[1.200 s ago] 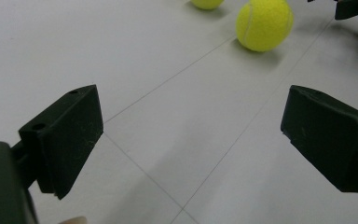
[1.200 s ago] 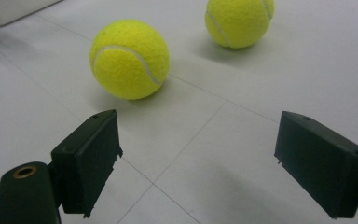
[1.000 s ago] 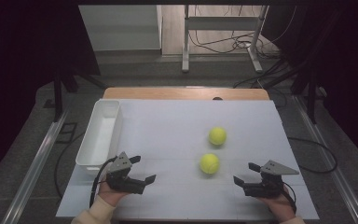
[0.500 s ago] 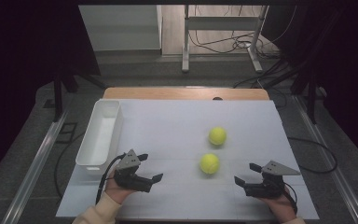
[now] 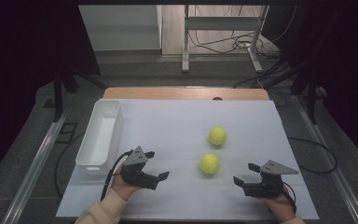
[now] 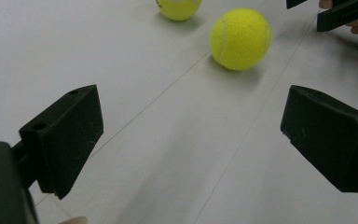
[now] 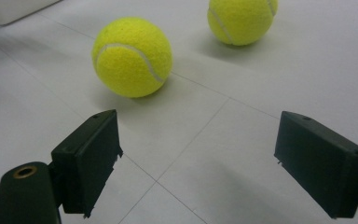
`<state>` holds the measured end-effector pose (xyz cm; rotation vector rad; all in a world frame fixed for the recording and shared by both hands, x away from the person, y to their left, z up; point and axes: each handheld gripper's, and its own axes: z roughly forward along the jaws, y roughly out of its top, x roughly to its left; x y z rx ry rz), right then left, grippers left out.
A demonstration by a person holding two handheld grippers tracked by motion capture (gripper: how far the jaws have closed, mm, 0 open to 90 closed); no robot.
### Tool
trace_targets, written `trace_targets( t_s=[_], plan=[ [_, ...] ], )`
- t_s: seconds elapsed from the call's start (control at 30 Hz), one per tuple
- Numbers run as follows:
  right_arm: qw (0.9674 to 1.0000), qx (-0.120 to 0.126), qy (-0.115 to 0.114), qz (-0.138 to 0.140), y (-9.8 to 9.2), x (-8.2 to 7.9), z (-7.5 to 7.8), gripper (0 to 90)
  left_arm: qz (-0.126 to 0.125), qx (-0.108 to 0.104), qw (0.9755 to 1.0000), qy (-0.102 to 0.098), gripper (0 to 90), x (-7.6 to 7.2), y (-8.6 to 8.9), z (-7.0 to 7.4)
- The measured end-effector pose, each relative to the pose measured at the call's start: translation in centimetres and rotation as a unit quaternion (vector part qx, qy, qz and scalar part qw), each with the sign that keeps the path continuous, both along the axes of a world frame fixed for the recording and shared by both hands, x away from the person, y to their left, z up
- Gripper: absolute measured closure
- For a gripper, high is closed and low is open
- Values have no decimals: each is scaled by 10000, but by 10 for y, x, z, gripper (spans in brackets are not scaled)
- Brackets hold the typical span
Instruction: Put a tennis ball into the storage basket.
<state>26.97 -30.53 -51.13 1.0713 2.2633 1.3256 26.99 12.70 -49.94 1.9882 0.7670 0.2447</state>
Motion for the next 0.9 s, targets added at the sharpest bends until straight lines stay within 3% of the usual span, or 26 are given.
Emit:
trace_targets(
  t_s=[0.43, 0.9],
  plan=[
    [10000, 71, 59, -6, -1, 1, 0, 143, -256, 61, 9996, 72, 65, 11, -20, 1],
    [10000, 24, 85, 5, -2, 0, -1, 141, -352, 90, 9992, 164, 65, 20, -31, 4]
  ],
)
